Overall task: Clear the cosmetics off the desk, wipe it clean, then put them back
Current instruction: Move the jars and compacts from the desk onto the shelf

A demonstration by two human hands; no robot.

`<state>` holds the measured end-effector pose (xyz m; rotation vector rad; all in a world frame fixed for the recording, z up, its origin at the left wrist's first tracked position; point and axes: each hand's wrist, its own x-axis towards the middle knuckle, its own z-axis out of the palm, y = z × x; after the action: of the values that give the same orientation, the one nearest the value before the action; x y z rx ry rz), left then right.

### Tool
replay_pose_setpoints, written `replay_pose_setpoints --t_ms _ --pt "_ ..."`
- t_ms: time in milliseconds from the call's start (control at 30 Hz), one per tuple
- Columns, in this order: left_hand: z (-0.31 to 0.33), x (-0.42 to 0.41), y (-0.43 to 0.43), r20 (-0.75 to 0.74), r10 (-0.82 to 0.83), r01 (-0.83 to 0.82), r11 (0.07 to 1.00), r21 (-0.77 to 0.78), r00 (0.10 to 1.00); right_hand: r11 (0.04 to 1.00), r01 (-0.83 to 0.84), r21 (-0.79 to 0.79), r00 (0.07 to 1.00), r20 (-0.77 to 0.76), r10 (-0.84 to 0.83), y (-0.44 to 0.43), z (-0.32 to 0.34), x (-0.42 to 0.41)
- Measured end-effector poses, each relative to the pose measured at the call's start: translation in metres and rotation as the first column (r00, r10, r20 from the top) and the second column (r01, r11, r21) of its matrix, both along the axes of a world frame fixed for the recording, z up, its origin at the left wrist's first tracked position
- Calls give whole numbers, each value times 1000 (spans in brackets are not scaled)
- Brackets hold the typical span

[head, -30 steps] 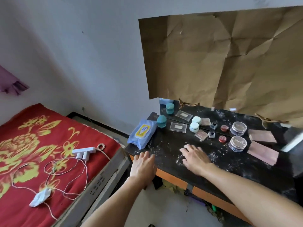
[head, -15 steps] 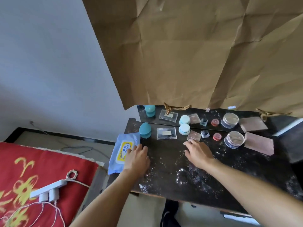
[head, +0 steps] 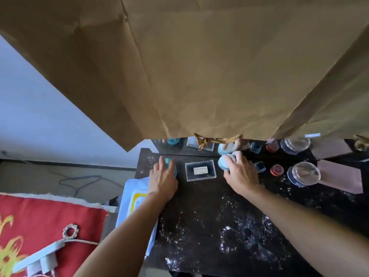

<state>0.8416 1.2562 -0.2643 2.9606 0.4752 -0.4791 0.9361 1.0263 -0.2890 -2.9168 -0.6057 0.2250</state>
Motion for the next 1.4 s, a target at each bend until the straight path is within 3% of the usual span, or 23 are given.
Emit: replay_pose_setpoints --t_ms 333,567,733,1000,1400 --pt "-22 21 2 32 -12 15 996 -93 999 997 7 -73 999 -51 -11 8 -17 11" --pt "11 -8 -3 124 -111 126 984 -124 986 987 71 141 994 -92 -58 -7 22 -26" --pt "42 -16 -19 188 -264 287 952 -105 946 969 191 155 980 -88 -179 -38 48 -68" --pt "82 -24 -110 251 -527 563 819 -105 812 905 409 112 911 9 -413 -128 94 -145" --pt "128 -20 -336 326 -763 816 577 -48 558 676 719 165 683 13 -730 -339 132 -210"
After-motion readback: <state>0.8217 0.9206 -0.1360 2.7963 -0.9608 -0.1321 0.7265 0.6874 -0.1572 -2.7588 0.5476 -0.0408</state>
